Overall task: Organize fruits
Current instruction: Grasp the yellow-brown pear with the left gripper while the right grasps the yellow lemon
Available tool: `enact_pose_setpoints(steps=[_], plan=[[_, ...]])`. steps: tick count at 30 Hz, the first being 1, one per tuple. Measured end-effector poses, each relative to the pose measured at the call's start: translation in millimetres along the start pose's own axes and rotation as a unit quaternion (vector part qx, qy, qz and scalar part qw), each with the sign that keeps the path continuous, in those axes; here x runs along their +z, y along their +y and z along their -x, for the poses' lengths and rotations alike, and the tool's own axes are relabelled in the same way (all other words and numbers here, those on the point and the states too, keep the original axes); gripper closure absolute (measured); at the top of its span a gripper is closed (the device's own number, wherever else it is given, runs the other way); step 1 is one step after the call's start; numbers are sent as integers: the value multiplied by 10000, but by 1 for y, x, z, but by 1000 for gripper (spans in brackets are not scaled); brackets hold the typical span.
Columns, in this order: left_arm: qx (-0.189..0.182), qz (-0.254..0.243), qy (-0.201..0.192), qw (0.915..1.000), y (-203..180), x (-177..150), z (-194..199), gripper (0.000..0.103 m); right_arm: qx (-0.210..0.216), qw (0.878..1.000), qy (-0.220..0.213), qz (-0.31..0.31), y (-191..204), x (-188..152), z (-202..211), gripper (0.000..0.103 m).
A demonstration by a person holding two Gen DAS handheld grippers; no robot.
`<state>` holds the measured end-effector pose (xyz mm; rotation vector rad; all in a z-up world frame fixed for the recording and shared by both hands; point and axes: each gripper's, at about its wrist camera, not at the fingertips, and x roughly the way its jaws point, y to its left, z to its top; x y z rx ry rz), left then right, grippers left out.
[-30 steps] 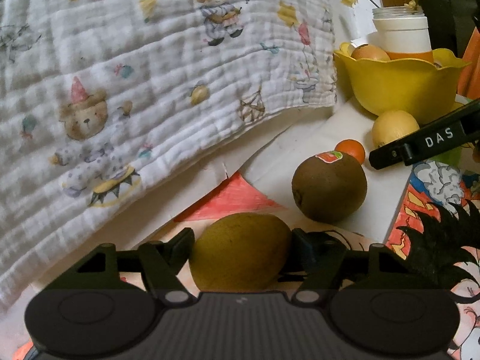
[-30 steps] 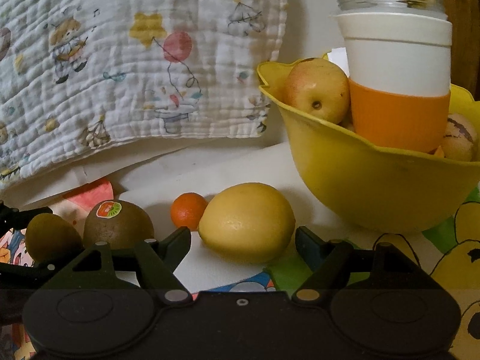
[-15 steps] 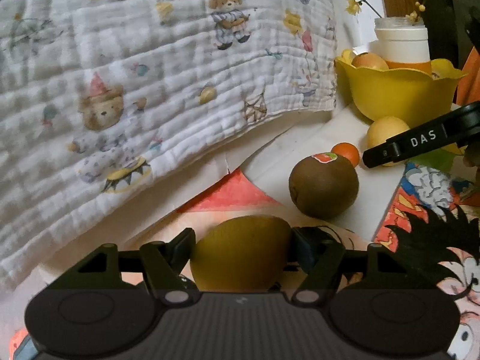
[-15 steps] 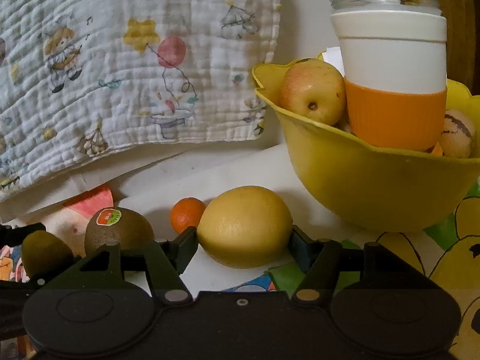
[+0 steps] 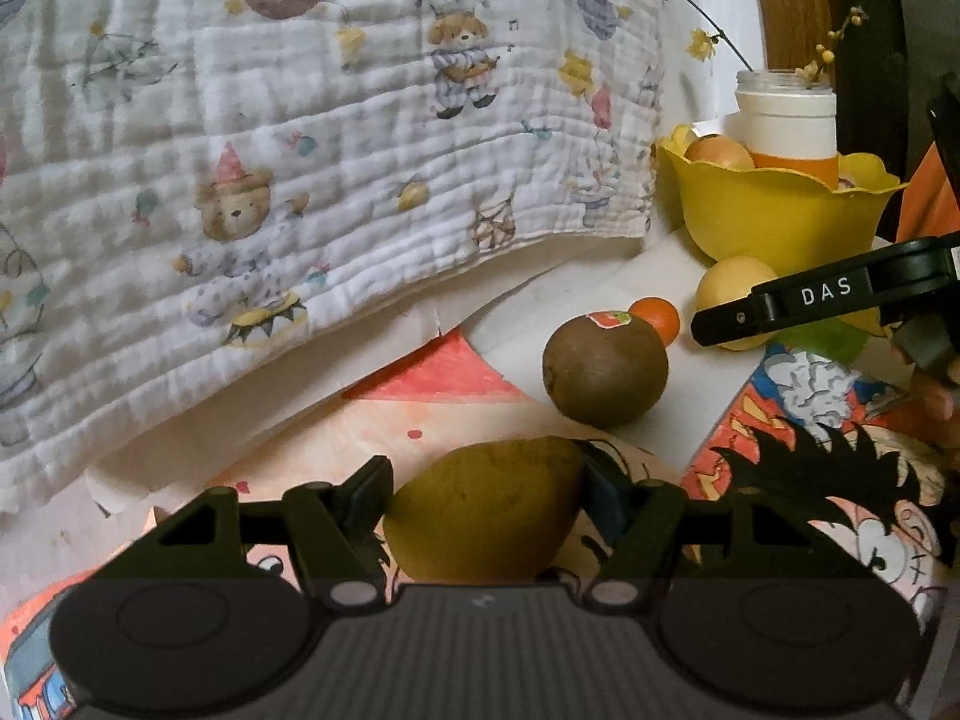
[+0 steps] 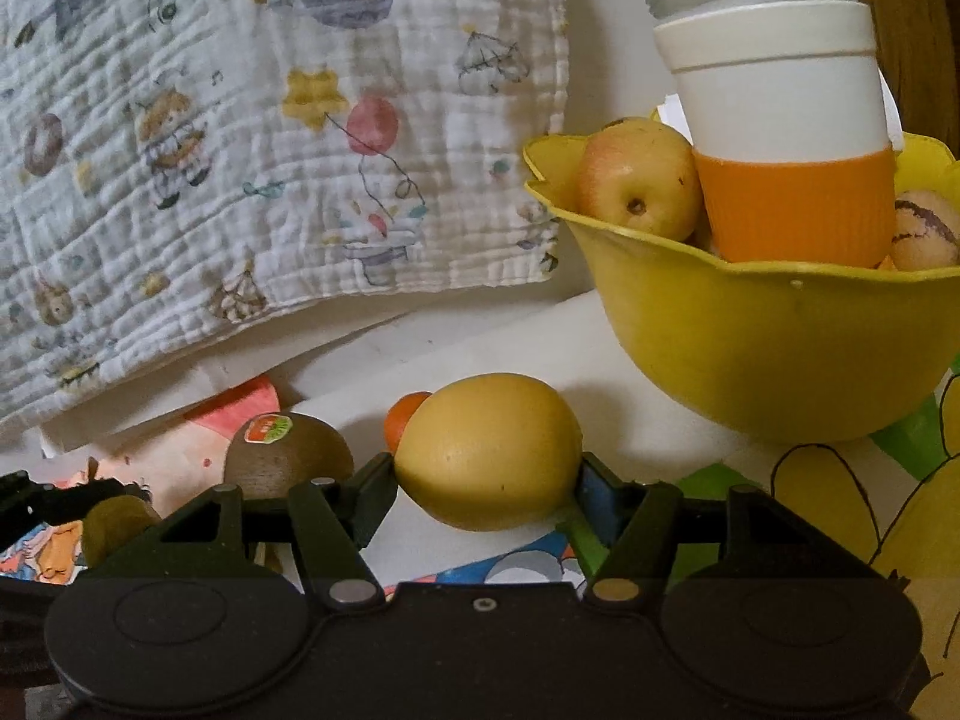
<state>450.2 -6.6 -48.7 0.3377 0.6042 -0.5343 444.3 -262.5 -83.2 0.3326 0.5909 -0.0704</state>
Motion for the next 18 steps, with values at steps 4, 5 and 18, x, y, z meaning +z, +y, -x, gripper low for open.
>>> enact_pose_setpoints(steps=[4,5,18], plan=[[-93,202,32,9997,1,-1,9,33,167,9998,-58,33,-1,0,8,37],[-104,241,31,9996,1,-1,12,34,195,9998,-67,58,-2,0,11,37],[4,54,-38,10000,-5,4,17,43,52,9995,130,288,4,-3,-2,34]])
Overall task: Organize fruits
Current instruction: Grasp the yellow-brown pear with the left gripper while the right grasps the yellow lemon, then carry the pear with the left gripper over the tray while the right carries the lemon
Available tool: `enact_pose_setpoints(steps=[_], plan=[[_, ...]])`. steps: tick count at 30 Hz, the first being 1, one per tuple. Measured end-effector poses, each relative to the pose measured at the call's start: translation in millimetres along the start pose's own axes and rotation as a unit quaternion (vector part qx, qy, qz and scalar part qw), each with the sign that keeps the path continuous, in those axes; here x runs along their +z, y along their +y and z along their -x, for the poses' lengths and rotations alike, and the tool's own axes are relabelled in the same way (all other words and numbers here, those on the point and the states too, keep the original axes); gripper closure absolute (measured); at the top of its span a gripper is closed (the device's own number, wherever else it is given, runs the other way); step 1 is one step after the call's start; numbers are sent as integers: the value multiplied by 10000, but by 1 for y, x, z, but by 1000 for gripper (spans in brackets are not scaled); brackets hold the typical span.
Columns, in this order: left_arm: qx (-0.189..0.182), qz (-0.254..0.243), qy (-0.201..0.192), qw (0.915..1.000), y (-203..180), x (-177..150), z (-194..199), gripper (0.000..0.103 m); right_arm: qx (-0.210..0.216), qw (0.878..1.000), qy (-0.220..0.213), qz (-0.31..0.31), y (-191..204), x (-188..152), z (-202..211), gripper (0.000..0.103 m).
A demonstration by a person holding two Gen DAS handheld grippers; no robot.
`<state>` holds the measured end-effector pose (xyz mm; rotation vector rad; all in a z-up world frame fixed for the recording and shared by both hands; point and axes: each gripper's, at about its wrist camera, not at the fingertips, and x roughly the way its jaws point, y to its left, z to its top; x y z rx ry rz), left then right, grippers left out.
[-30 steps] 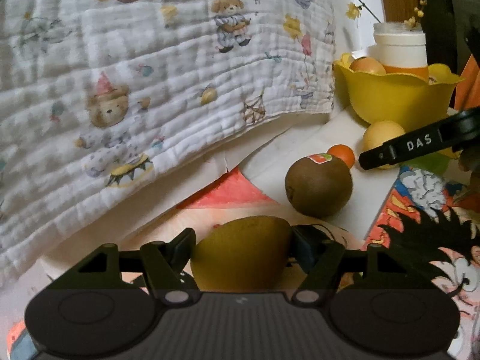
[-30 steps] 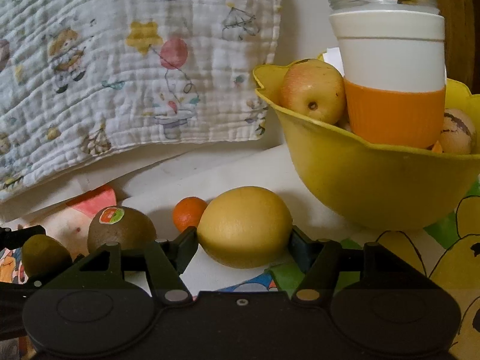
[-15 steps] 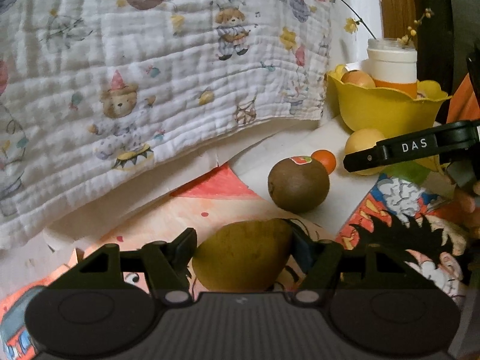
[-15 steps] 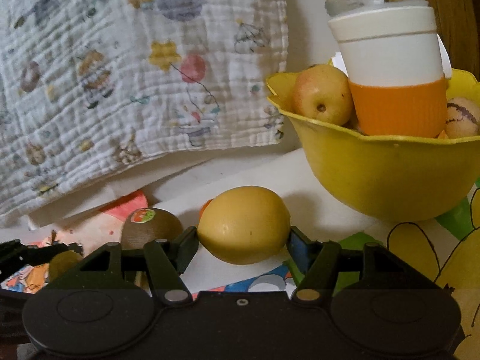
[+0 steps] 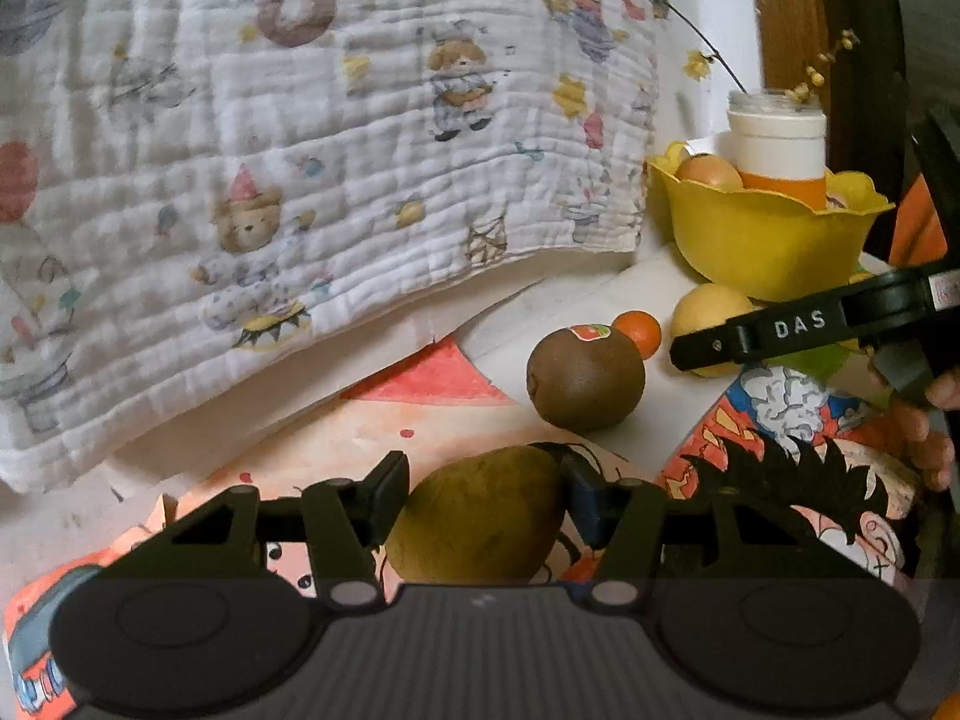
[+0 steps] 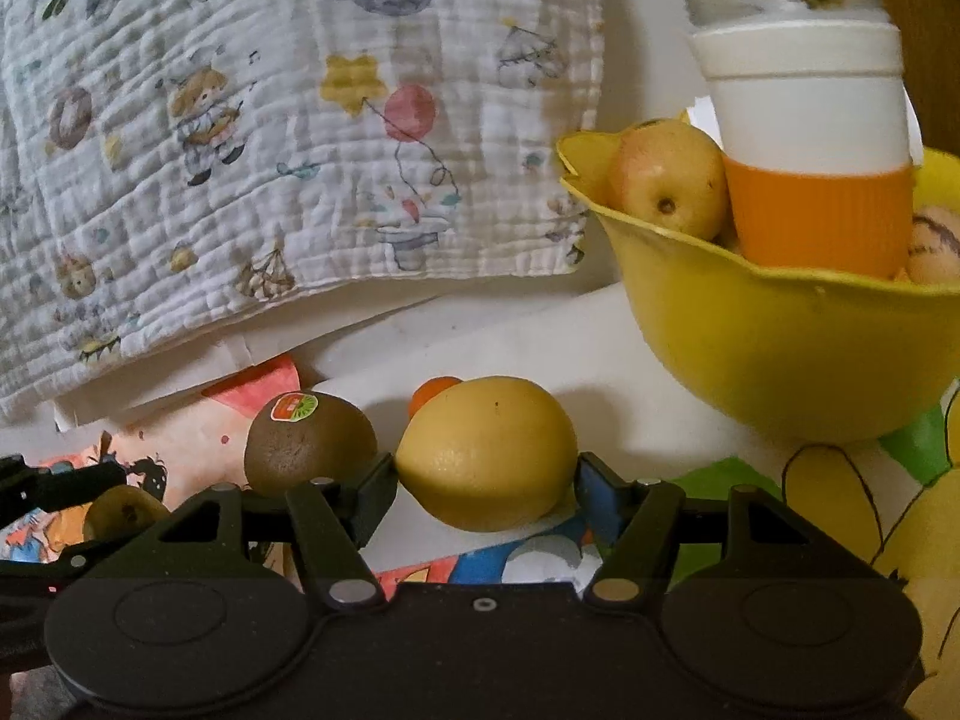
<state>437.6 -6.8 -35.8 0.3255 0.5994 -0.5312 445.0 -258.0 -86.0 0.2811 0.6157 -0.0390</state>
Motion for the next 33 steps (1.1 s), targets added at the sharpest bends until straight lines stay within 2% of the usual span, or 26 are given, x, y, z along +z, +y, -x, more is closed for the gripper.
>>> enact_pose_setpoints(steps=[12,15,16,24,29,31,33], plan=[[-19,-252,27,9997,-4,3,-16,41,-15,9998,65,162,6,2,-14,25],[29,-179,103,9998,-1,3,-21,41,-20,9996,76,269,8,2,-16,30],[36,-146,135,9998,1,2,-23,41,13,9995,77,295,9,2,-16,34],[-95,346,364,9987,21,-4,-35,44,60,9996,34,274,10,2,-18,35],[-72,431,318,9985,23,-4,-37,39,63,9996,28,278,10,1,-17,35],[-95,501,258,9984,24,-3,-36,31,59,9996,30,286,10,1,-17,35],[-119,558,201,9982,23,-1,-34,28,57,9996,30,290,10,1,-16,35]])
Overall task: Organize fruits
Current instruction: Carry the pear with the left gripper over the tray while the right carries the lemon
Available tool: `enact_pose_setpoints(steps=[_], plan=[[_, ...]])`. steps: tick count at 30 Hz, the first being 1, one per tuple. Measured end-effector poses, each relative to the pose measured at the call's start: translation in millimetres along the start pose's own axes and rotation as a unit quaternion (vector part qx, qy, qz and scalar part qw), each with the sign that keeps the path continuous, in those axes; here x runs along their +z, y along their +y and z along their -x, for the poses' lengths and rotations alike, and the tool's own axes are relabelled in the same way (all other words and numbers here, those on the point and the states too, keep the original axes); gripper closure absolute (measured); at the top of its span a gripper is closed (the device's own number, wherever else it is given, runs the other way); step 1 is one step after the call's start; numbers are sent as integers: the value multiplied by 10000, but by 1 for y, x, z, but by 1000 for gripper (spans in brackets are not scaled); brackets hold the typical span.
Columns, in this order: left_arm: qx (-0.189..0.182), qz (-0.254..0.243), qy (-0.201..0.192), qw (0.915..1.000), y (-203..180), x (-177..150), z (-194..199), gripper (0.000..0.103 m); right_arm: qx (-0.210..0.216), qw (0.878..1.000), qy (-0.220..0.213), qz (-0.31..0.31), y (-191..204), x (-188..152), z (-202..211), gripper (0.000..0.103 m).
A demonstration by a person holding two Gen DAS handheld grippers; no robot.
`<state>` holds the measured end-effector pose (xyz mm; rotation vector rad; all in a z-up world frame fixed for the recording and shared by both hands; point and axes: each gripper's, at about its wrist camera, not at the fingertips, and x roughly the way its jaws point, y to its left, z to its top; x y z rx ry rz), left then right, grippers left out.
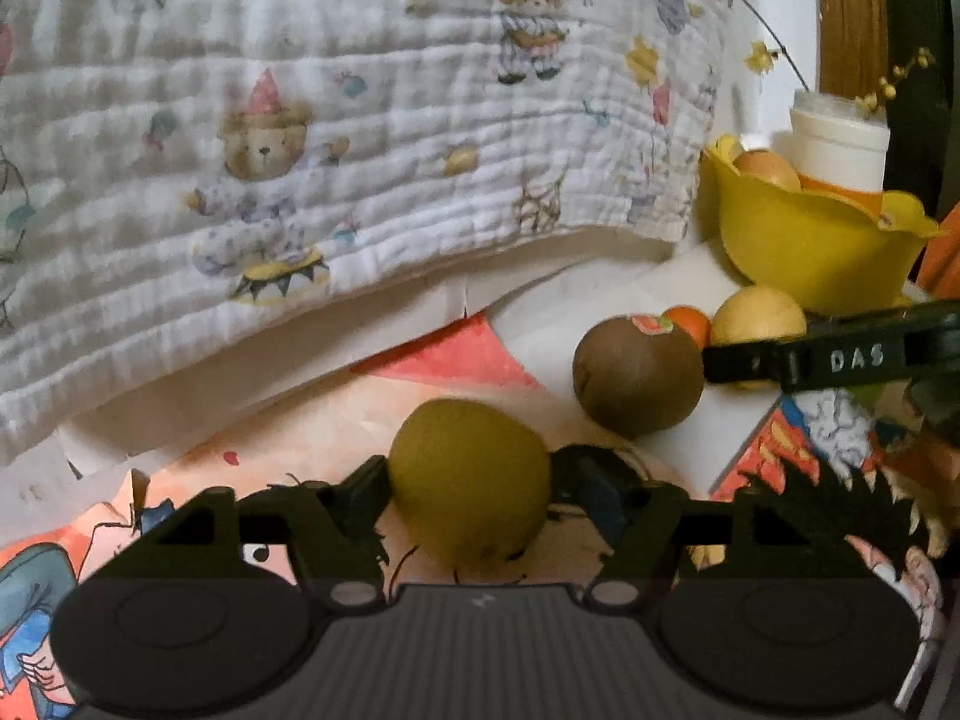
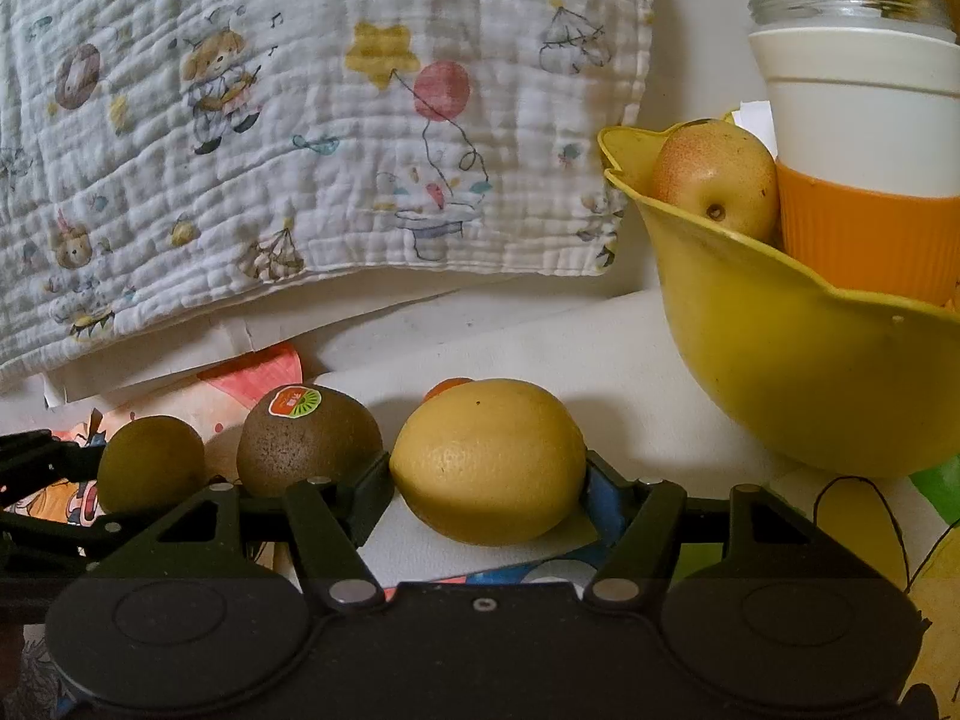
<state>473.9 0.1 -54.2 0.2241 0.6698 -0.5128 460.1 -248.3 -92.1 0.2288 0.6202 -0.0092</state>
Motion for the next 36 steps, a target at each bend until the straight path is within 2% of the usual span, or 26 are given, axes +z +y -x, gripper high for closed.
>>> enact_pose_setpoints(steps=[3,6,12,18,29,36], plan=[[35,-10,-16,10000,-1,3,1,29,-1,10000,-2,-2,0,0,0,35],[214,48,101,9997,-2,4,-4,43,5,10000,-4,-1,0,0,-1,35],[112,422,137,9990,9,3,-6,44,38,9999,-55,-94,-2,-1,0,35],[-26,450,123,9989,3,-3,7,44,223,9993,-222,-214,-8,-3,14,36],[-297,548,-188,9979,-19,7,70,44,691,9972,-278,-58,-2,-6,79,36],[-520,525,-372,9966,-53,-7,122,44,1070,9934,-300,291,4,-27,134,36]])
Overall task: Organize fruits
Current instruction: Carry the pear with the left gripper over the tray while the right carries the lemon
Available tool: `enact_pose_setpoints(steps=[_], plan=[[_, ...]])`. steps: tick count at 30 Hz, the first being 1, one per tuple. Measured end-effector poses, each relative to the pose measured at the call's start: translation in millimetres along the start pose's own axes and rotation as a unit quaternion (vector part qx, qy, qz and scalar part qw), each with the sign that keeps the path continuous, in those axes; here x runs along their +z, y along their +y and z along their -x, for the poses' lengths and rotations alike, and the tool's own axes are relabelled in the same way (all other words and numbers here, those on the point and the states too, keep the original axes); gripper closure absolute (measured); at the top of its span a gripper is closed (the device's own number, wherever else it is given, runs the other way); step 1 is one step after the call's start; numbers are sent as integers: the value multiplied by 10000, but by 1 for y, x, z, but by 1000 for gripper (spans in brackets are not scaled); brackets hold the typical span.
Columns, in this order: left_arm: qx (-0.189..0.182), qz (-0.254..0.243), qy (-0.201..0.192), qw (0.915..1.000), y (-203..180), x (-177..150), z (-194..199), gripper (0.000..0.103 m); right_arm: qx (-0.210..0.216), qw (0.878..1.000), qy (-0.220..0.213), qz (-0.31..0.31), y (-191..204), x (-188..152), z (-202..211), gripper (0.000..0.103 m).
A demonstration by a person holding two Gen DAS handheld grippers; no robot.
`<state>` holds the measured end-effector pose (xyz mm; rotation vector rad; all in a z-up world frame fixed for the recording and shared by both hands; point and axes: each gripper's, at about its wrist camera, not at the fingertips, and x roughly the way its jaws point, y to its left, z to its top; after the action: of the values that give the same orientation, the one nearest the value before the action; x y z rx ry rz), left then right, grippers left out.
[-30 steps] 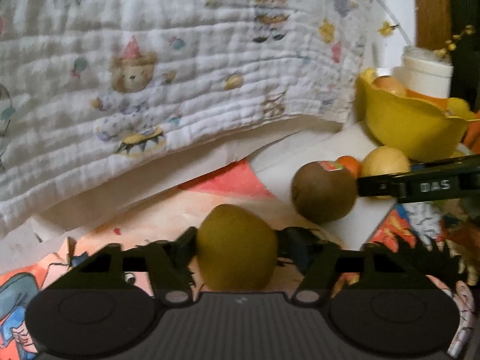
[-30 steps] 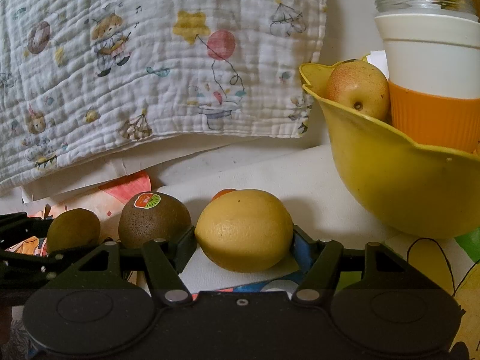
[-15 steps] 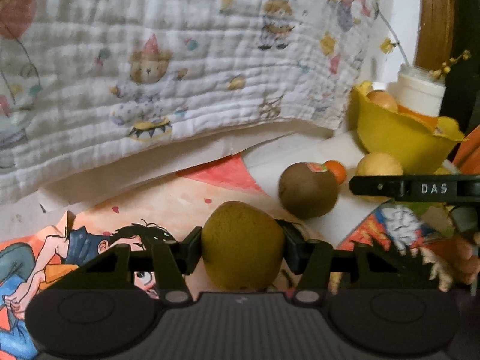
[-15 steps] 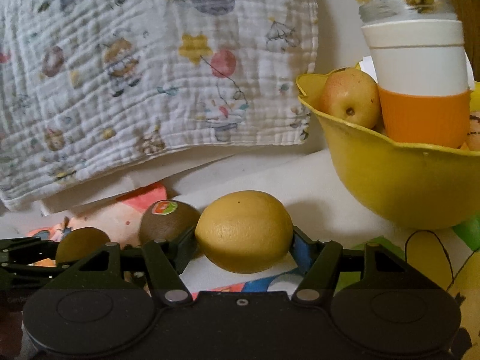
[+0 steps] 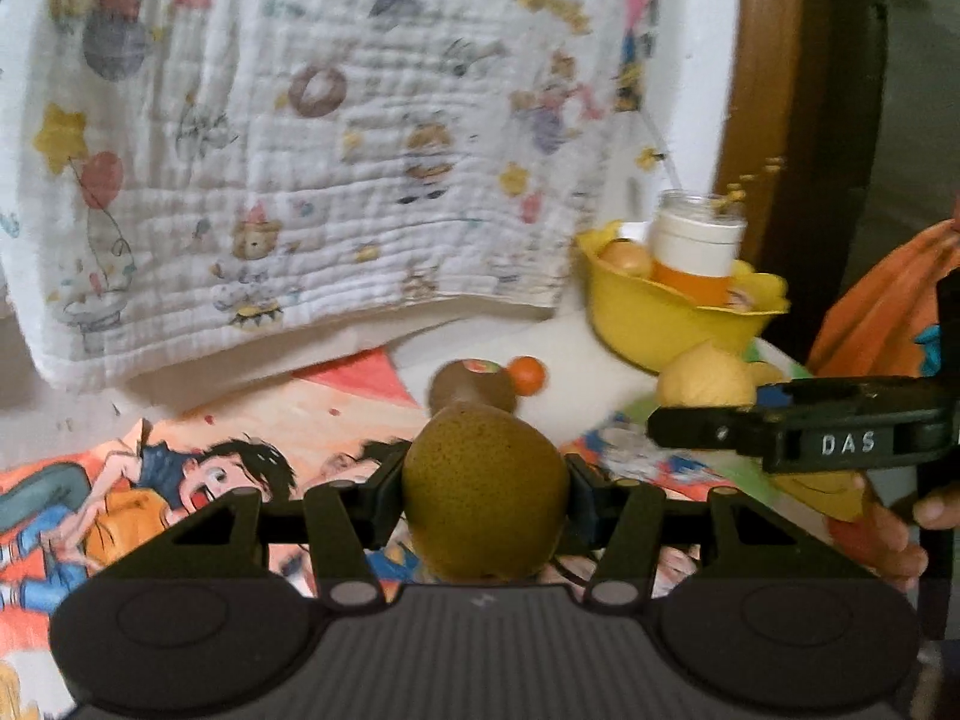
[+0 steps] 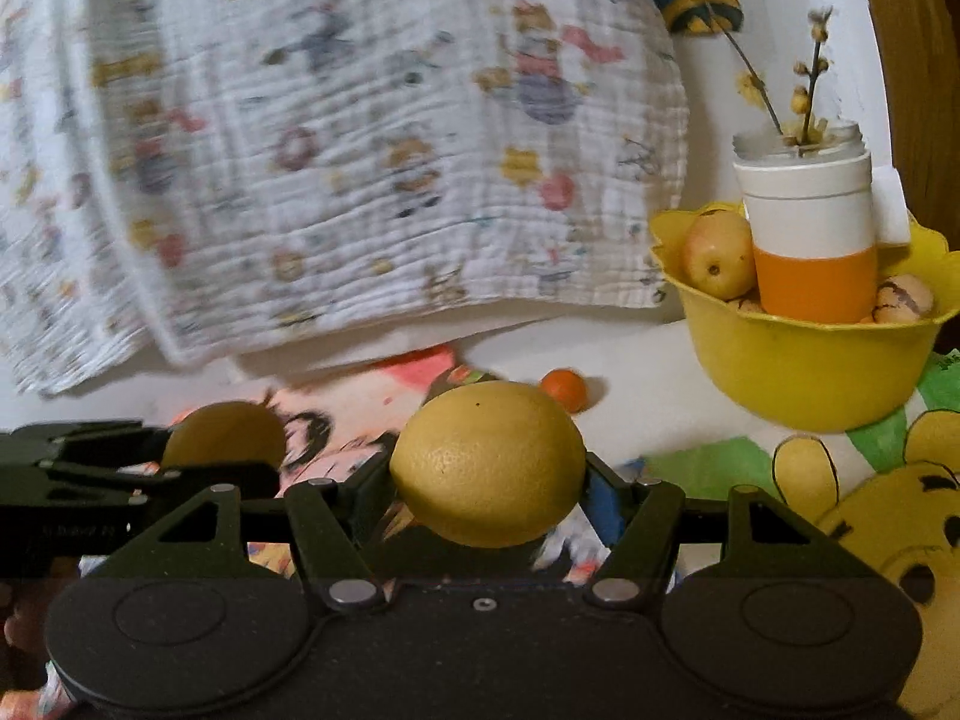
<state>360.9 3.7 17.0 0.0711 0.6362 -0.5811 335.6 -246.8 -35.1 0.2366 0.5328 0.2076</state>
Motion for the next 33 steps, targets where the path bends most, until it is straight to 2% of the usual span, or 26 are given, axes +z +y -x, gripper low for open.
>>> enact_pose_setpoints(steps=[8,15,20,26,33], plan=[[-266,174,-63,9995,-39,-36,48,44,342,9985,106,415,17,-39,54,36],[-302,111,-192,9993,-68,-74,94,44,470,9968,117,640,18,-74,91,36],[-285,292,-258,9988,-85,-98,123,44,517,9960,228,694,14,-92,114,35],[-266,254,-247,9990,-107,-116,140,44,529,9941,349,877,12,-111,137,35],[-313,139,39,9994,-130,-140,145,44,515,9915,332,1148,13,-128,152,35]])
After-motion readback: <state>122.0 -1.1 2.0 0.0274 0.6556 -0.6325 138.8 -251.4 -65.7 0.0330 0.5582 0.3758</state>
